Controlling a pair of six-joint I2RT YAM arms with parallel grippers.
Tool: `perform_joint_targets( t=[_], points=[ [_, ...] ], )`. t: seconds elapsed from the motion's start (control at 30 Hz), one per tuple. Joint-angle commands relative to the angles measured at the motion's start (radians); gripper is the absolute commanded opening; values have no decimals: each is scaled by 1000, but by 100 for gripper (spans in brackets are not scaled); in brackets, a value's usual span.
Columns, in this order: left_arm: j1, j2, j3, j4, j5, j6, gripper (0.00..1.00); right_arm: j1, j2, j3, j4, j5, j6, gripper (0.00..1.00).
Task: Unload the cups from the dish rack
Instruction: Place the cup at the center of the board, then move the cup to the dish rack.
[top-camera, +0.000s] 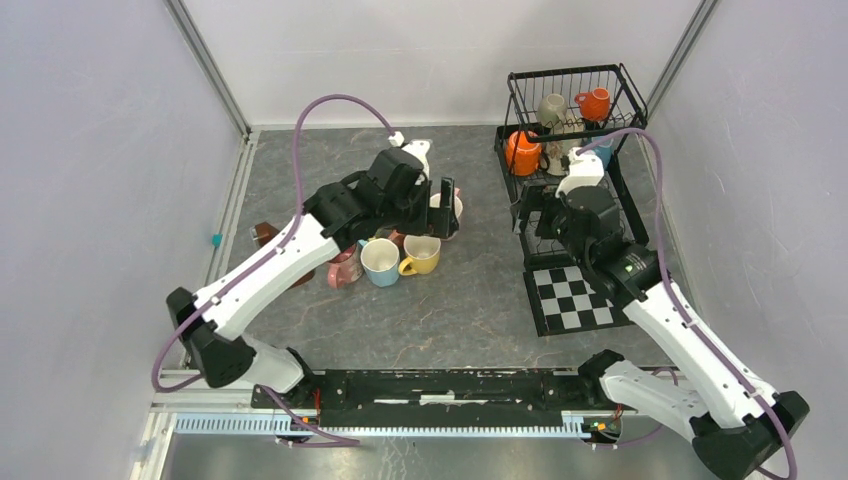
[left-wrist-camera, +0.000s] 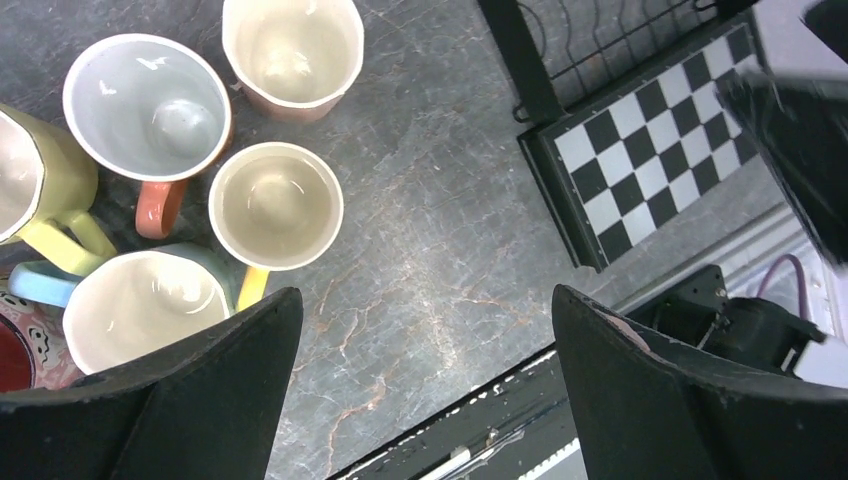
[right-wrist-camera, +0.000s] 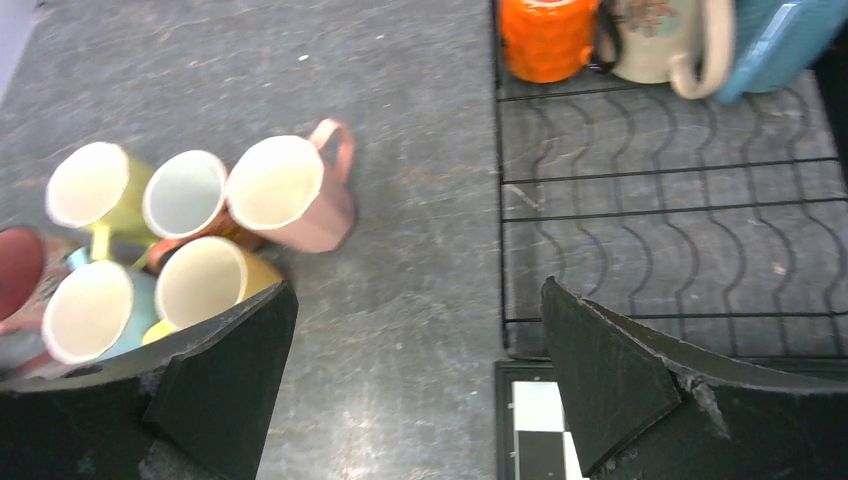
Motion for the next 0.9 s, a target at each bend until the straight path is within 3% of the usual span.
perform_joint_targets(
  t=[0.0,0.5,0.7,0.87],
  points=[
    [5,-88,-45,56,58,67,100,-92,20,24,58,42,-53,98],
    [4,-229,-172,93,87,118,100,-479,159,-163,406,-78,-56,98],
    [5,-250,-181,99,91,138,100,-628,294,-184,577,-210,24,92],
    [6,-258,-183,110,92,144,100,-694,433,-145,656,-284,117,81]
  ],
)
